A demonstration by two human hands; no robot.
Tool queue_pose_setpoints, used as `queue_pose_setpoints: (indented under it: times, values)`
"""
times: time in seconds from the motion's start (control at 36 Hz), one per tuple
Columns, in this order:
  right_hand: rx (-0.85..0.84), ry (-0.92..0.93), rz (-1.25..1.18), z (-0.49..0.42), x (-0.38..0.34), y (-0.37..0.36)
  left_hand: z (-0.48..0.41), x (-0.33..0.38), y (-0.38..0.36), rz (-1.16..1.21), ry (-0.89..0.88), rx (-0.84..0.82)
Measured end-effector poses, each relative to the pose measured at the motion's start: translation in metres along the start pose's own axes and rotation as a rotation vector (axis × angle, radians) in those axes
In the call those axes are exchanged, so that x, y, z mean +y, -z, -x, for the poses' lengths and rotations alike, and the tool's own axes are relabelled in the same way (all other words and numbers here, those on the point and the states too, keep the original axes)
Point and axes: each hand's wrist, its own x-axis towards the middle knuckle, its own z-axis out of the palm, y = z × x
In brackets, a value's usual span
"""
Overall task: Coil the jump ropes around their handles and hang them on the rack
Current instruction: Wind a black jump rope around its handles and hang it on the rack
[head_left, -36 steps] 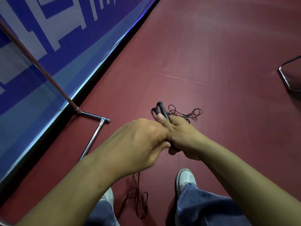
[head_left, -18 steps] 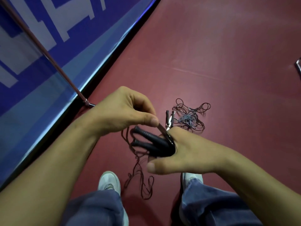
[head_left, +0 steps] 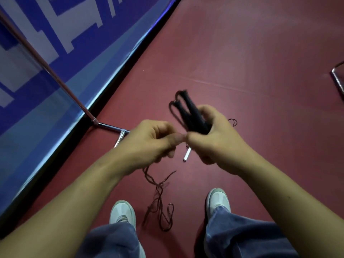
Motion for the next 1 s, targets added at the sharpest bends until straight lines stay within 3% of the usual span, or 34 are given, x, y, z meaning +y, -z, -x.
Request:
queue_pose_setpoints:
  times: [0.06, 0.25, 0.39, 0.5, 0.61, 0.81, 1.0]
  values:
    - [0.020, -0.014, -0.061, -0.003, -0.002, 0.006, 0.000, 0.000, -0.005, -0.053, 0.030, -0.003]
    - [0.082, -0.067, 0.143, -0.009, 0.010, 0.023, 0.008, 0.004, -0.016, -0.364, -0.026, -0.033]
    - [-0.016, -0.064, 0.509, -0.007, 0.018, 0.019, 0.016, 0.001, -0.017, -0.647, -0.032, -0.141]
    - [-0.004, -0.034, 0.737, -0.007, 0.021, 0.011, 0.022, 0.000, -0.017, -0.739, -0.004, -0.192]
    - [0.057, -0.017, 0.649, -0.012, 0.023, 0.012, 0.022, 0.005, -0.020, -0.748, -0.055, -0.165]
    - [0.151, -0.063, 0.290, -0.017, 0.016, 0.013, 0.021, 0.014, -0.022, -0.654, -0.068, -0.119]
    - [0.290, -0.125, 0.191, -0.023, 0.014, 0.018, 0.029, 0.025, -0.034, -0.677, -0.155, -0.059]
